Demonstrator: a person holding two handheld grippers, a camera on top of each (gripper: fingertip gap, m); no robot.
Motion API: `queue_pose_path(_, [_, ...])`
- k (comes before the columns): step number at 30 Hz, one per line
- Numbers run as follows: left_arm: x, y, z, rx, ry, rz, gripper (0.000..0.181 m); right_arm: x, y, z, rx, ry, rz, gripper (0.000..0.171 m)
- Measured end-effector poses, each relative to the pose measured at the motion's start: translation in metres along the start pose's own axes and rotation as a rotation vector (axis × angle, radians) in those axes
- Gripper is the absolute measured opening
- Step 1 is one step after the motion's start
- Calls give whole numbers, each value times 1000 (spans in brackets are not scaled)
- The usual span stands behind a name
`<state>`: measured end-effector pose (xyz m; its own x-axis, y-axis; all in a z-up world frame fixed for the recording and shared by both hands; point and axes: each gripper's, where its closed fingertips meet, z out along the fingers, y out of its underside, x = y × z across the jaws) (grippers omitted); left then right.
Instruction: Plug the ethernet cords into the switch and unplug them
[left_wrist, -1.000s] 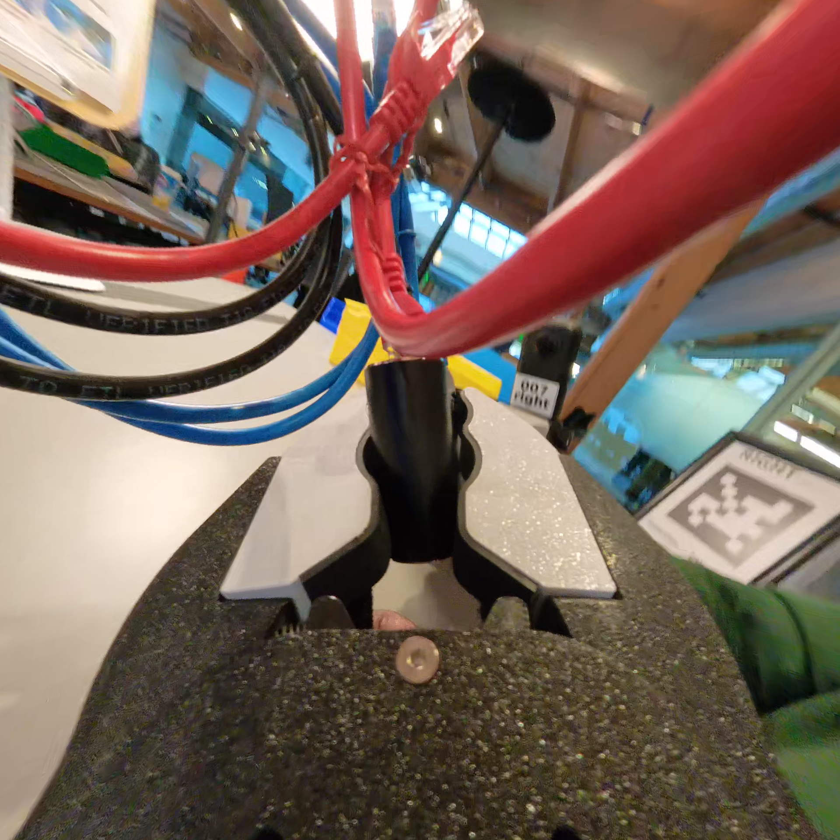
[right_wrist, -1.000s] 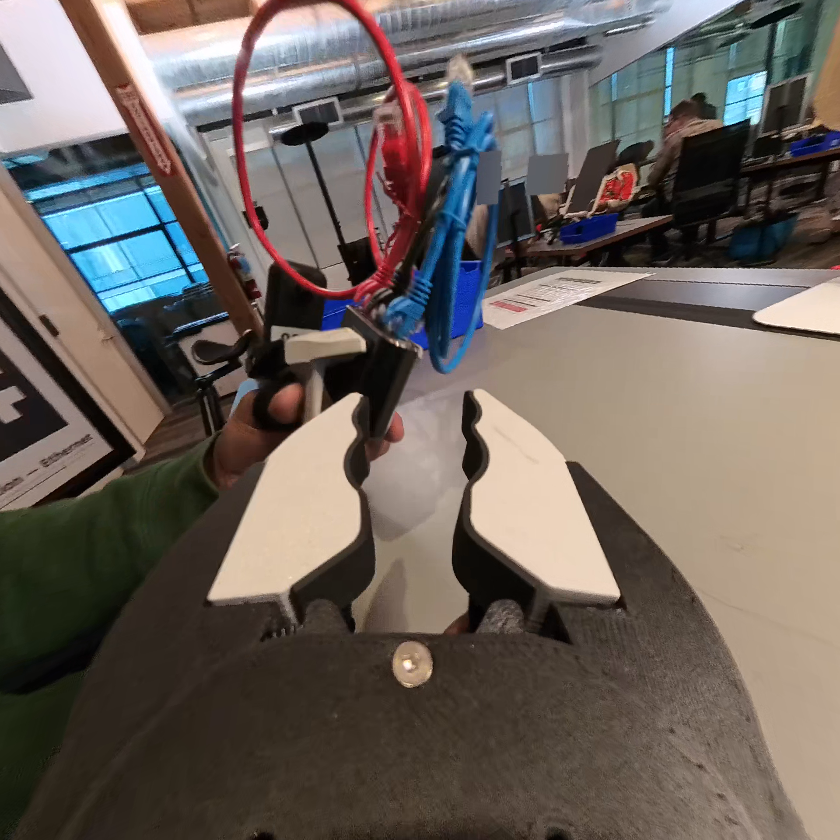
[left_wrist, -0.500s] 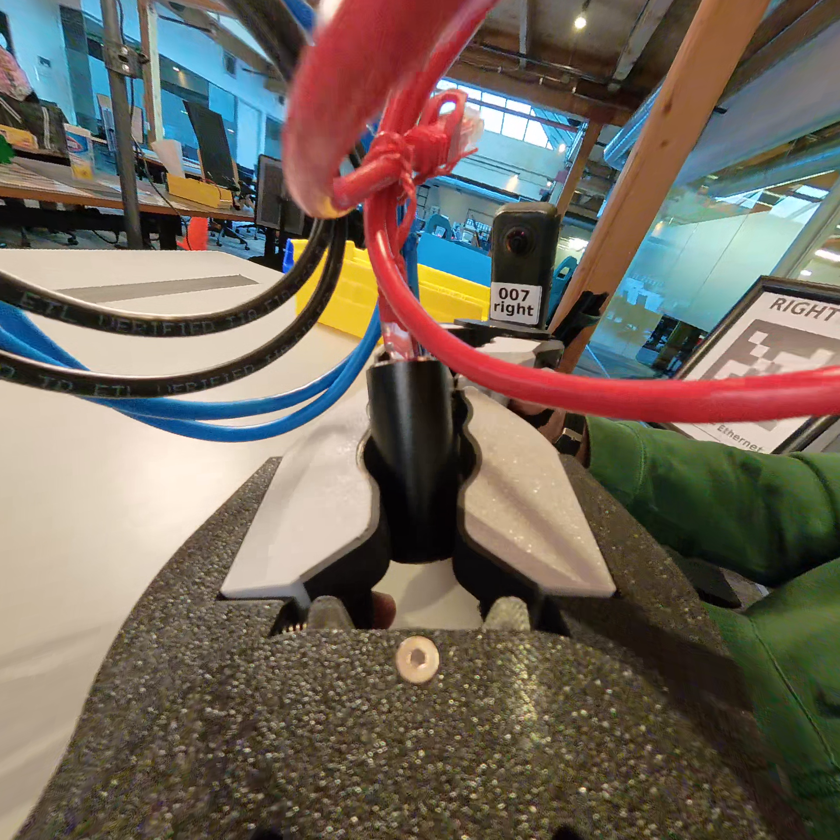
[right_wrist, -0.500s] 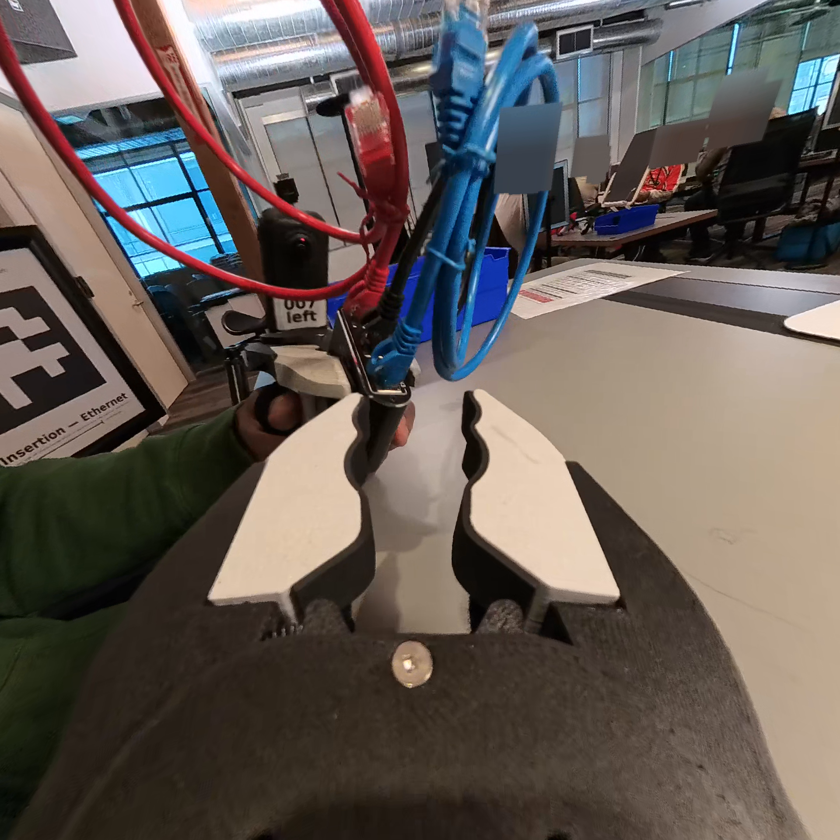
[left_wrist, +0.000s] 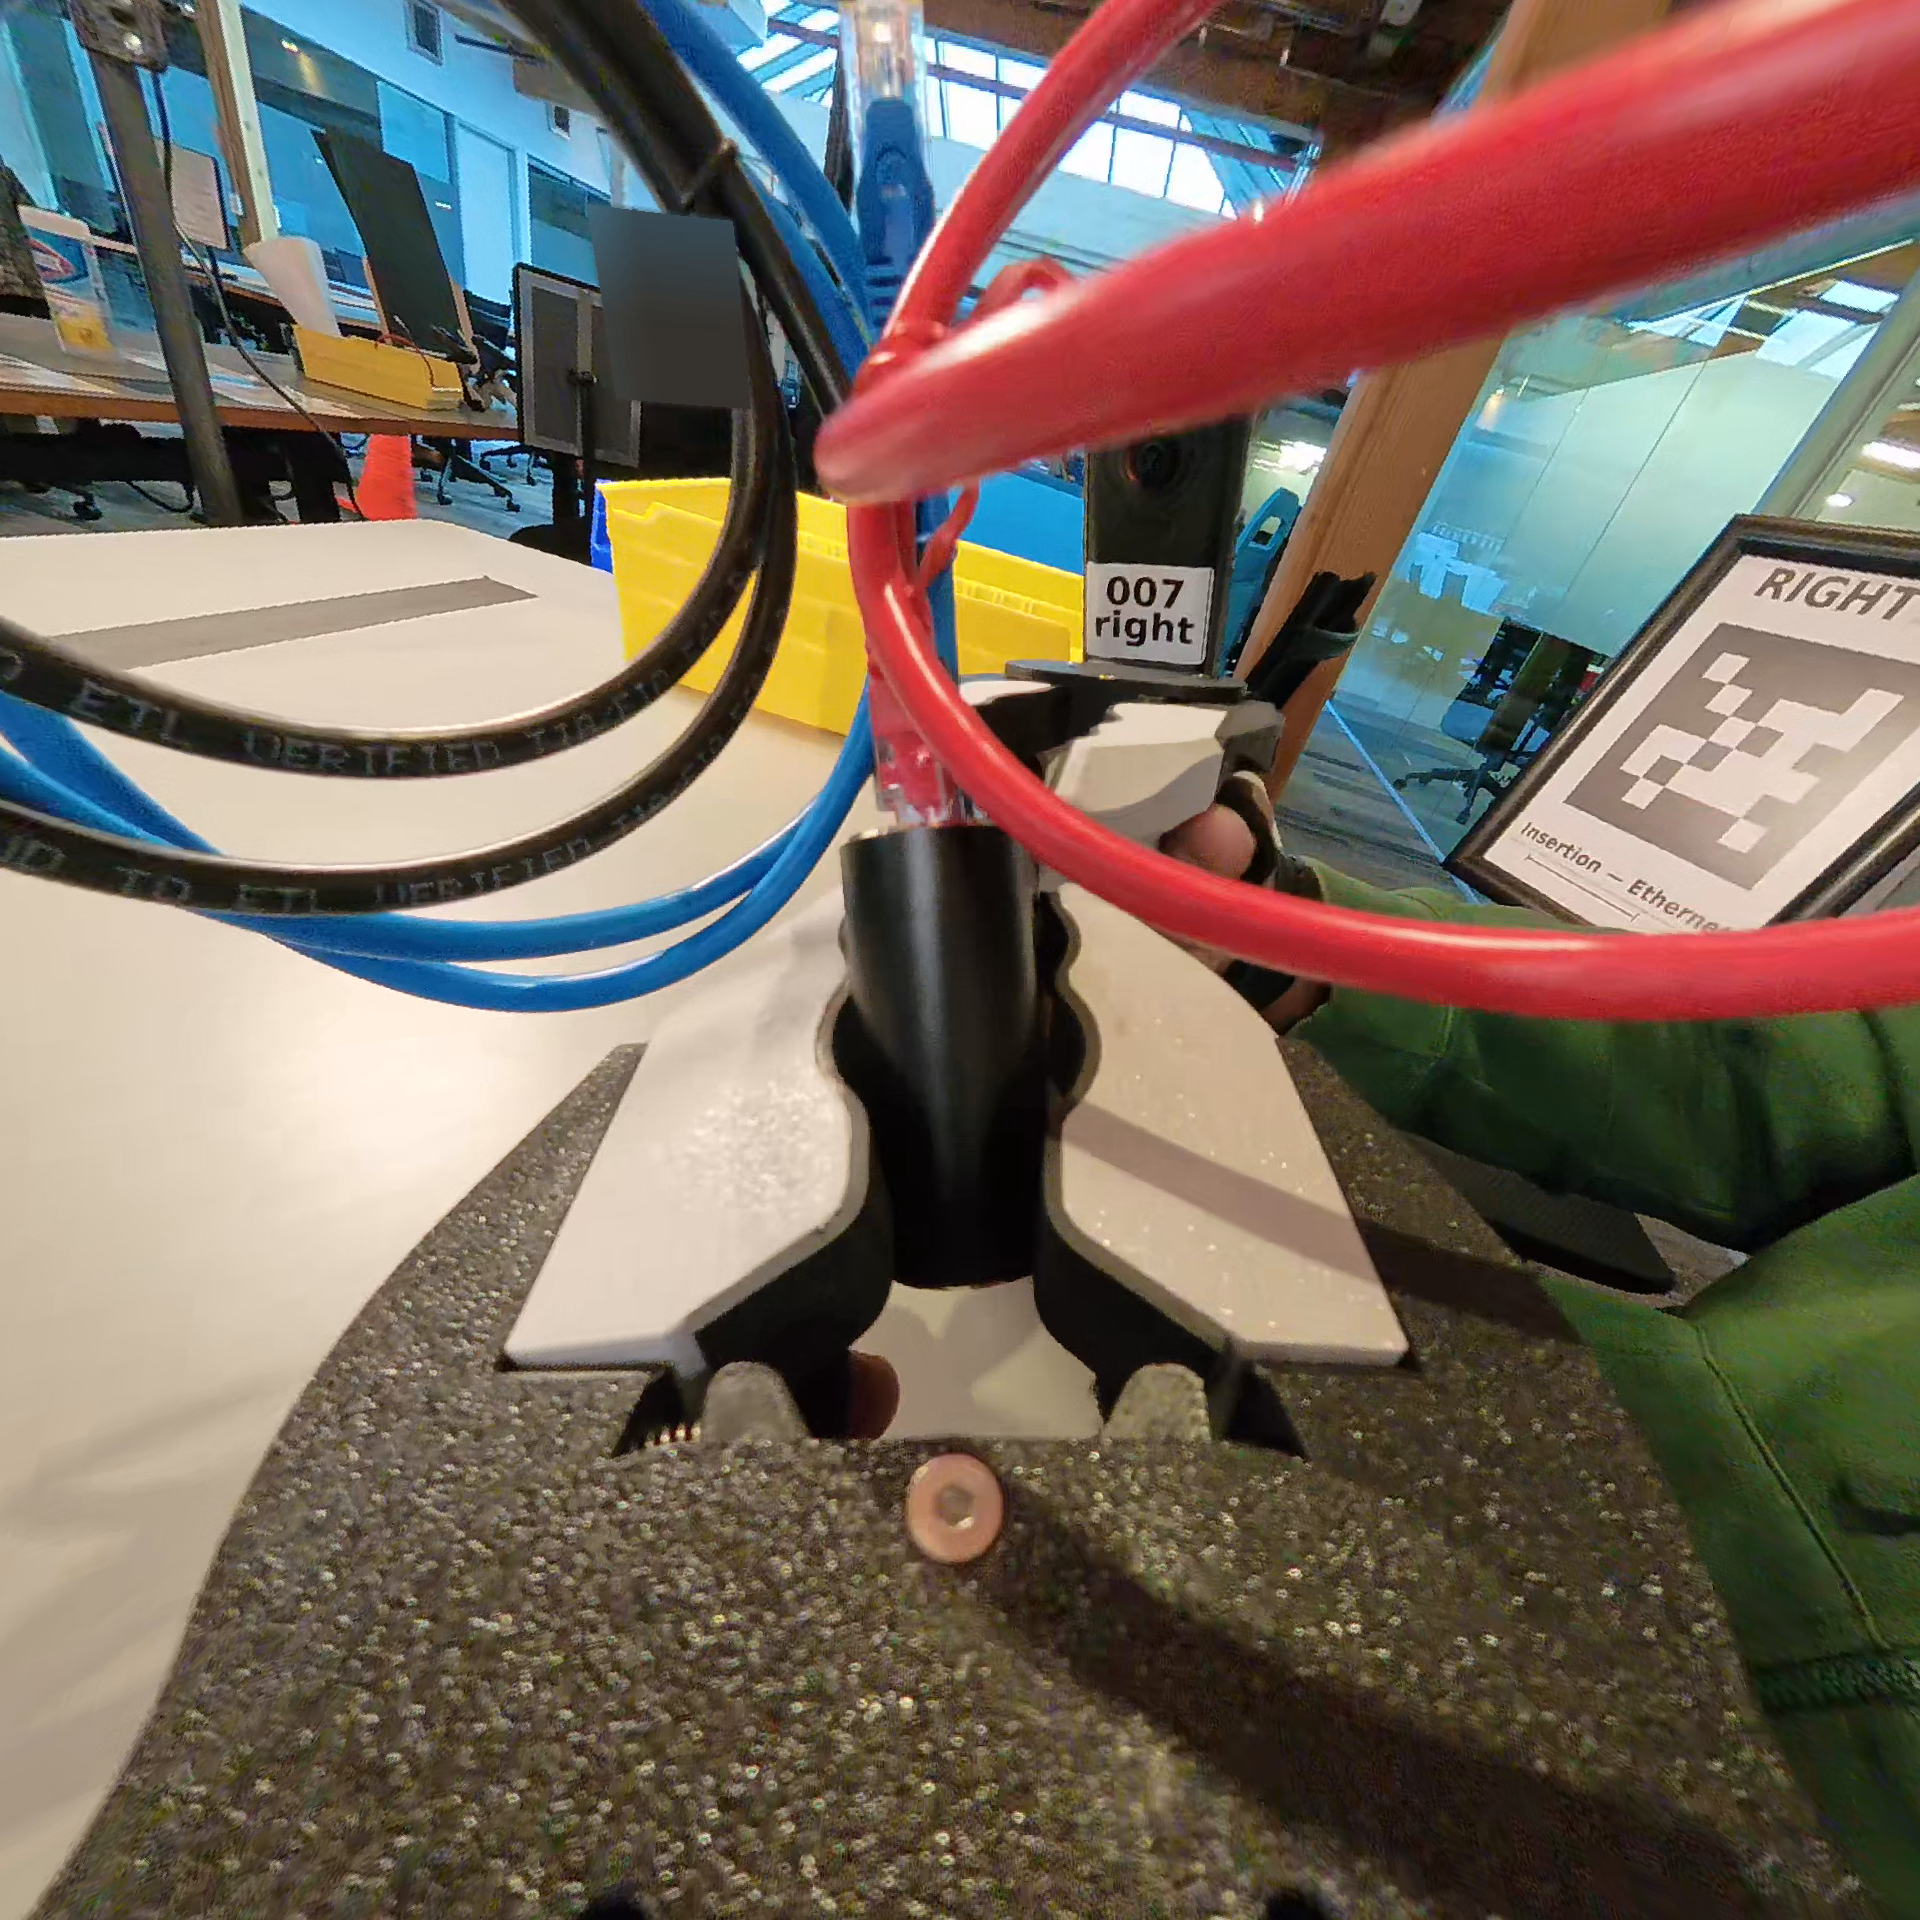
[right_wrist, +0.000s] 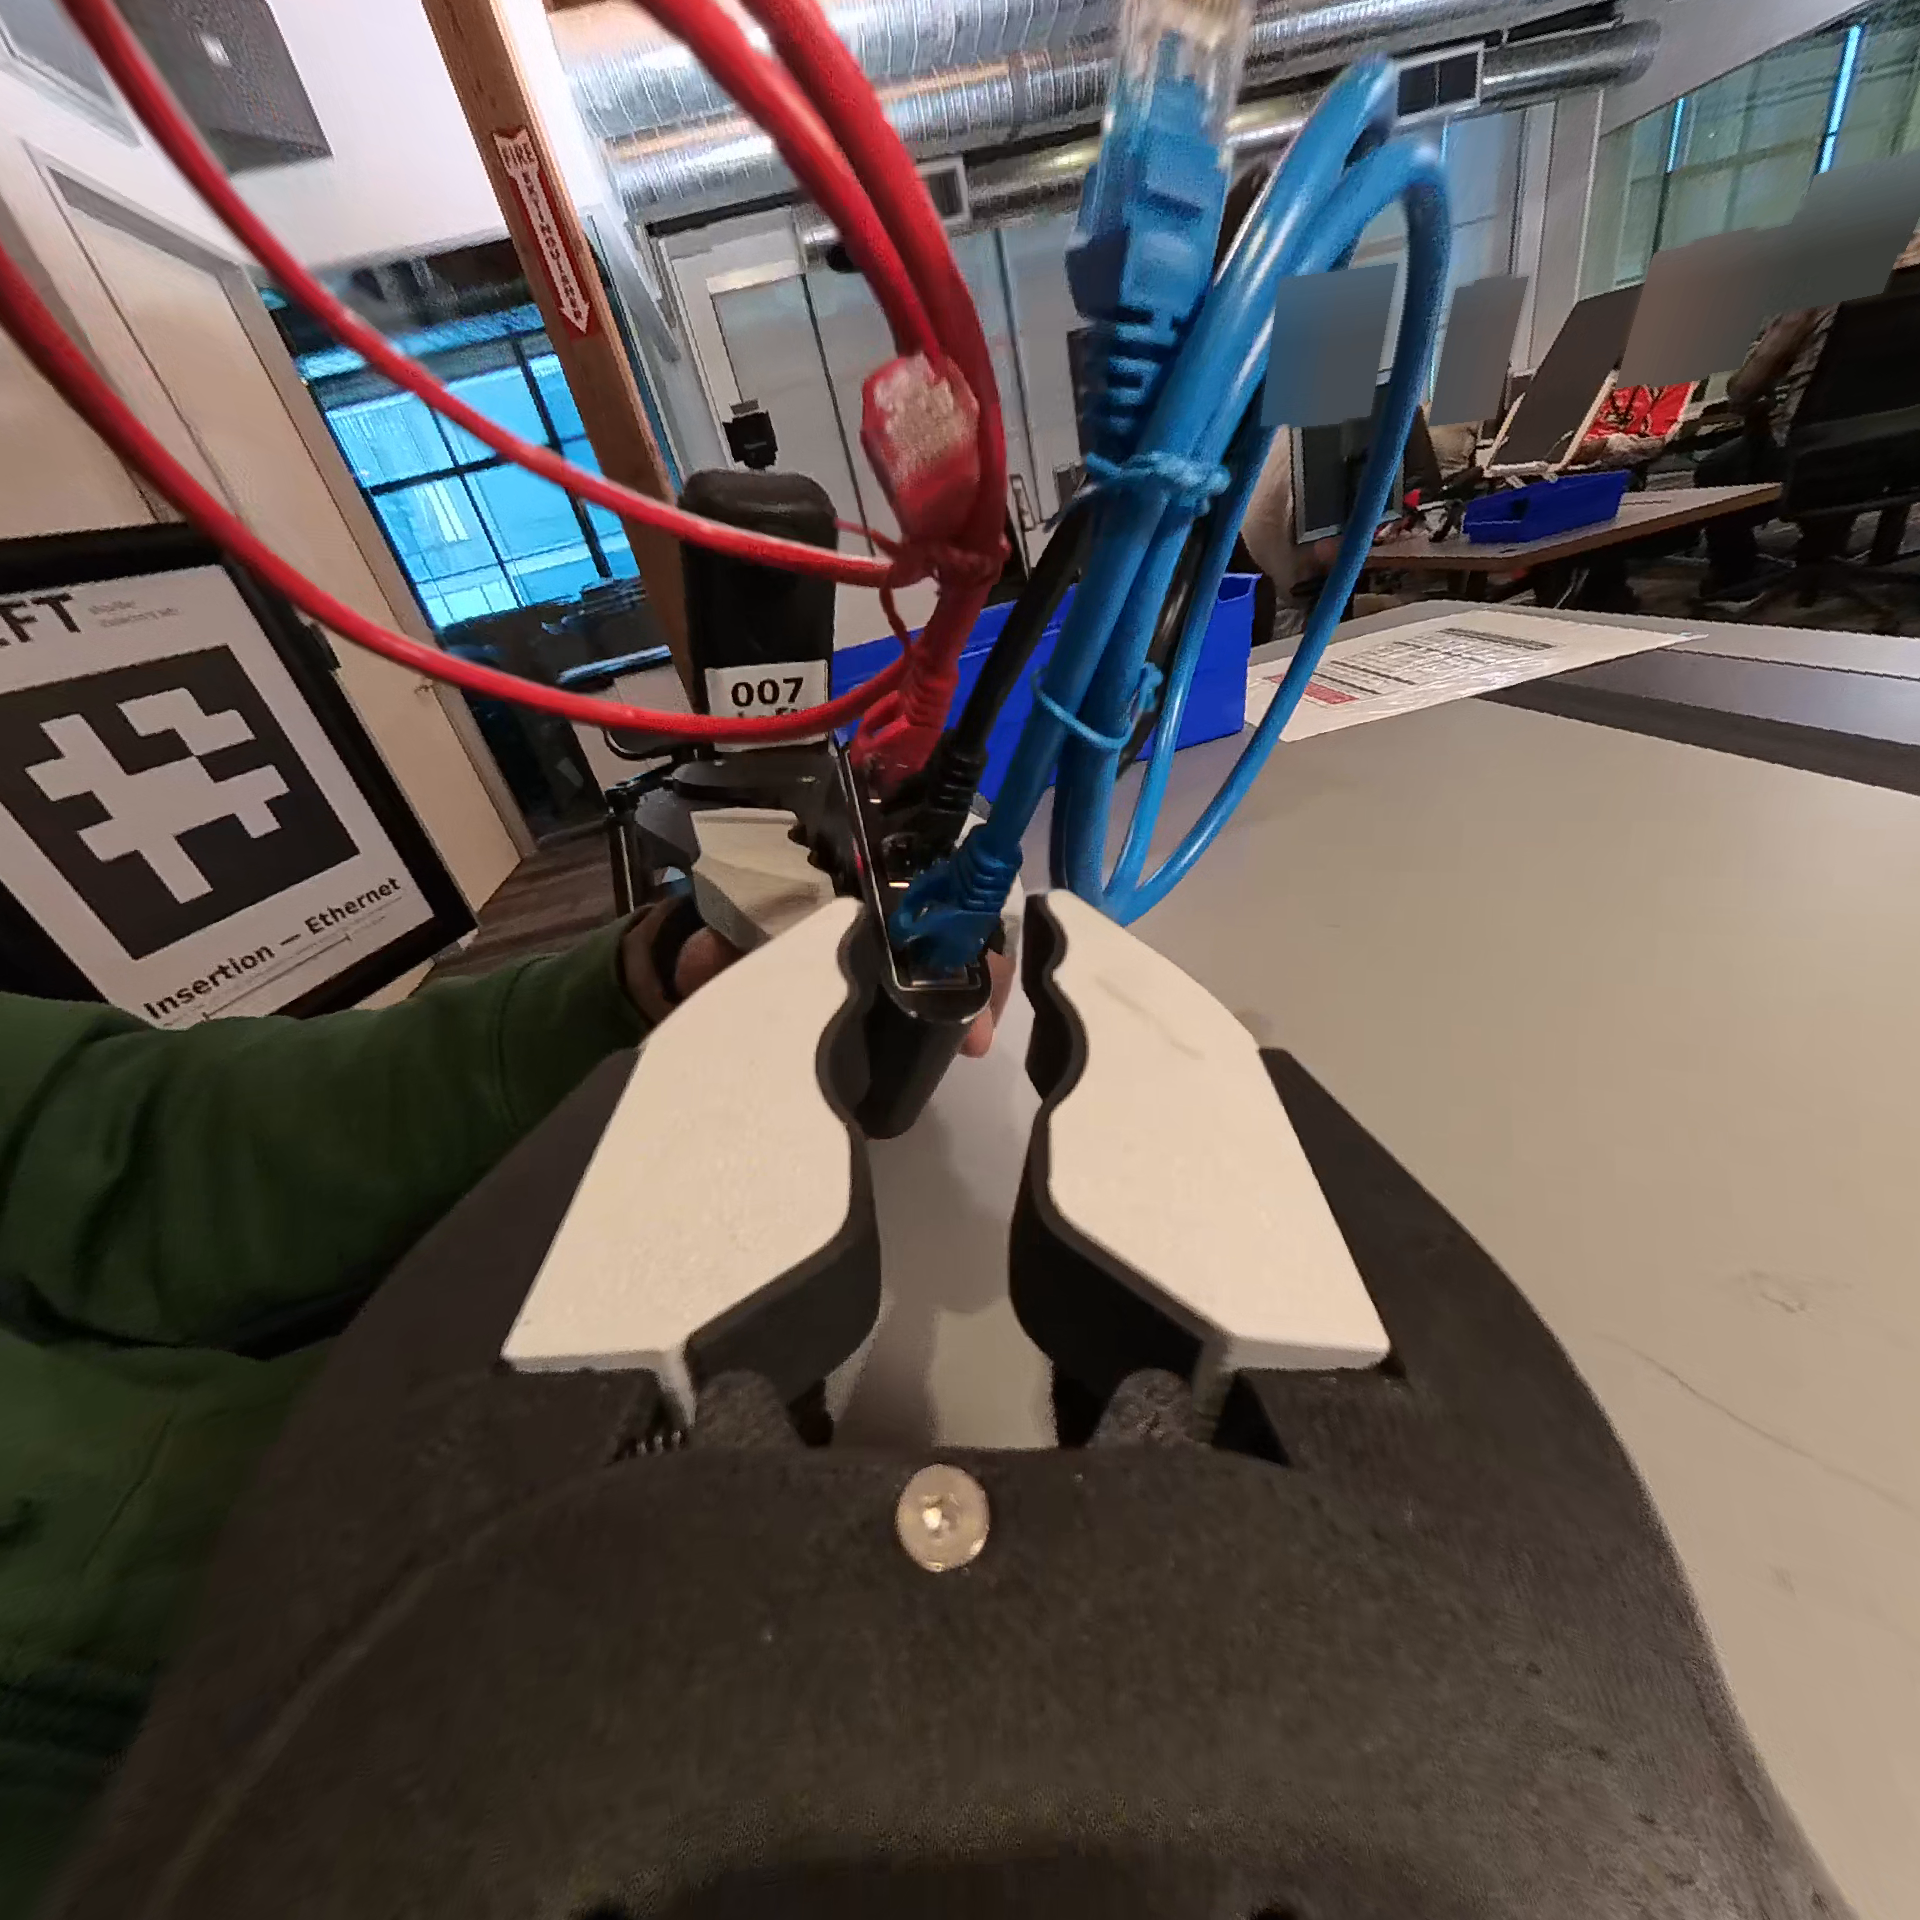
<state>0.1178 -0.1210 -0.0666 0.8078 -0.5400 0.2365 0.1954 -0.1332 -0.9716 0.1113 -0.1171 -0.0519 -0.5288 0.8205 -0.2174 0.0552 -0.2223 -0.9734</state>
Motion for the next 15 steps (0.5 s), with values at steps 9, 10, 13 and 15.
queue_pose_path(9, [3,4,1,-29,11,18,30,-3,4,0,-28,-32,25,22])
queue_pose_path(10, [4,4,2,-30,16,19,30,-4,5,1,-35,-36,23,21])
queue_pose_path(13, [5,4,1,-29,31,11,30,-6,6,1,-37,-50,29,21])
queue_pose_path(15, [6,4,0,-26,44,4,30,-8,5,1,-36,-61,35,20])
